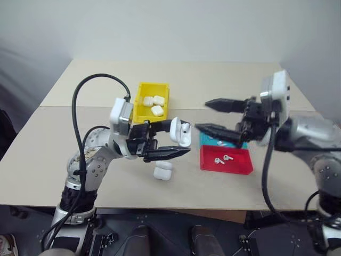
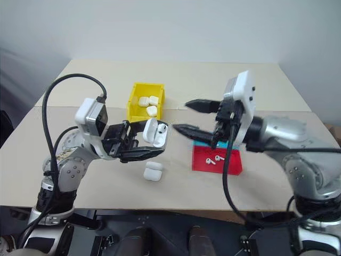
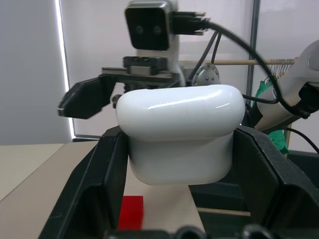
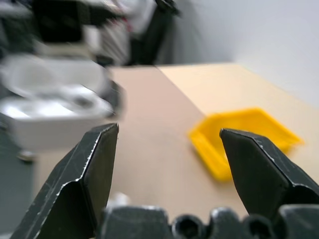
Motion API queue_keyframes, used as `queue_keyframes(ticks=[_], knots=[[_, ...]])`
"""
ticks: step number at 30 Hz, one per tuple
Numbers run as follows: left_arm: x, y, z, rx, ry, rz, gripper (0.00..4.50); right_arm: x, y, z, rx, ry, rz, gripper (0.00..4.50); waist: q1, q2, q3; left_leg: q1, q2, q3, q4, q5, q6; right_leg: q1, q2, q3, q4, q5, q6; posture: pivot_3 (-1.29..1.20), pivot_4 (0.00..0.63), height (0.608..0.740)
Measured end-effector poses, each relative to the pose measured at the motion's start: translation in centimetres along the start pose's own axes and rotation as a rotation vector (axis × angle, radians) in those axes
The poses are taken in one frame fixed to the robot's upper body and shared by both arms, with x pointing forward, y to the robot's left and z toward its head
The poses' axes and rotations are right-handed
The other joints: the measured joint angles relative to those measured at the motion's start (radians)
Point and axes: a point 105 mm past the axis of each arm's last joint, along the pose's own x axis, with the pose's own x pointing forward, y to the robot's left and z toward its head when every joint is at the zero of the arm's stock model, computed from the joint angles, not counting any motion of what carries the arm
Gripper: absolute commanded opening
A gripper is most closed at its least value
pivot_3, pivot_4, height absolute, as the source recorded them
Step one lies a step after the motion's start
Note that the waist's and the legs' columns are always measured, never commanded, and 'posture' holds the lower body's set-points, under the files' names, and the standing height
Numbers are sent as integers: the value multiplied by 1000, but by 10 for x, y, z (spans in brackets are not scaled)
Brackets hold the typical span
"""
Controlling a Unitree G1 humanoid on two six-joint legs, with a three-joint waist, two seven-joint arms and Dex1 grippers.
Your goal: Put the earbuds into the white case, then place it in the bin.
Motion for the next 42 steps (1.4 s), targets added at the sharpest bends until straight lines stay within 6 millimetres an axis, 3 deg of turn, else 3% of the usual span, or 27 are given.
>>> queue_keyframes(ticks=[3,8,14,18,31,42], knots=[[-2,2,0,4,1,8,2807,-1,-23,-22,-167,203,-1,3658,-5,0,0,0,0,0,0,0,0,-1,0,0,0,-1,1,0,150,740],[-3,3,1,22,1,17,2807,8,-46,-65,-388,470,152,2446,-9,0,0,0,0,1,-1,0,0,-1,1,1,0,2,6,0,150,740],[-7,3,-1,31,8,57,2807,17,-81,-112,-562,742,267,2446,-9,0,0,-1,0,1,-1,0,0,-2,0,1,0,4,3,0,150,740],[-11,-1,0,52,12,88,2807,23,-91,-132,-602,839,339,2446,-9,0,0,-1,0,1,-2,0,0,-2,0,1,0,6,0,0,150,740],[-15,-6,4,88,30,130,2807,22,-93,-167,-647,996,461,2446,-9,0,0,0,0,1,-1,0,0,-2,0,1,1,6,-1,0,150,740],[-17,-8,3,89,44,143,2807,29,-93,-173,-650,984,424,2446,-26,1,0,2,0,1,-1,0,0,0,0,1,2,7,-1,0,150,740]])
